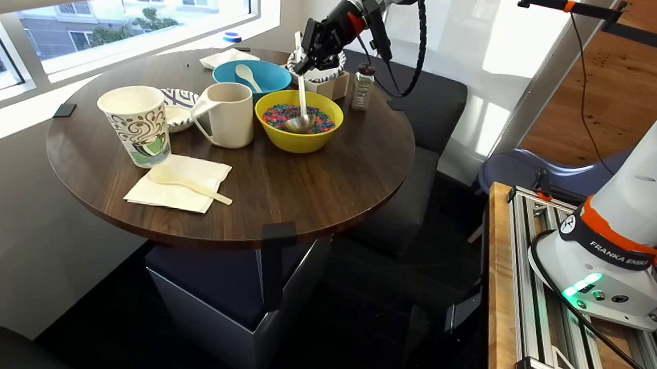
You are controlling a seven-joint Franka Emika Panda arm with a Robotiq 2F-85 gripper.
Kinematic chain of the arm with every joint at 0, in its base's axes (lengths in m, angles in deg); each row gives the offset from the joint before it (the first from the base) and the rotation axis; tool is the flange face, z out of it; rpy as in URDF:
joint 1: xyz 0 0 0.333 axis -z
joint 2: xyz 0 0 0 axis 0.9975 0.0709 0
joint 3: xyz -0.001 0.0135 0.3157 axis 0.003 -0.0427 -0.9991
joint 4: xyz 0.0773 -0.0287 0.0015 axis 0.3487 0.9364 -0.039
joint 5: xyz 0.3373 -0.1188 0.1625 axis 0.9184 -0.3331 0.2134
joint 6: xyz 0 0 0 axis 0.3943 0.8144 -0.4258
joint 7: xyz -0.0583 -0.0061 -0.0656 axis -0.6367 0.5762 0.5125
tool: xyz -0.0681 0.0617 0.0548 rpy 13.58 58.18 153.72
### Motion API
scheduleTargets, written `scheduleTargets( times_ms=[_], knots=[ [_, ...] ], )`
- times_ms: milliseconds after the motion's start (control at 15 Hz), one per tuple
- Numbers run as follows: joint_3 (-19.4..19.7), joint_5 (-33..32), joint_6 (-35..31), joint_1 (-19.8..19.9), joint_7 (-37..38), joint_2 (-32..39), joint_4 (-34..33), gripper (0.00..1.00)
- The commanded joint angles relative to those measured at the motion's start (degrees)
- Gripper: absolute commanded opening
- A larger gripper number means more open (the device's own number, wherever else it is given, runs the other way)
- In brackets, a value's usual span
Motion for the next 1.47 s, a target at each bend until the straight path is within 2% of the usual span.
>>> scheduleTargets(
  times_ms=[0,400,933,1400],
  knots=[
    [0.2,1.9,2.1,0.5,-0.2,-0.1,-0.1,0.05],
    [0.0,2.9,1.8,0.6,-3.8,0.5,0.2,0.06],
    [1.2,3.0,8.3,1.2,-8.8,-2.2,0.4,0.06],
    [2.5,3.4,3.0,0.0,-9.8,-7.5,3.6,0.05]
  ],
)
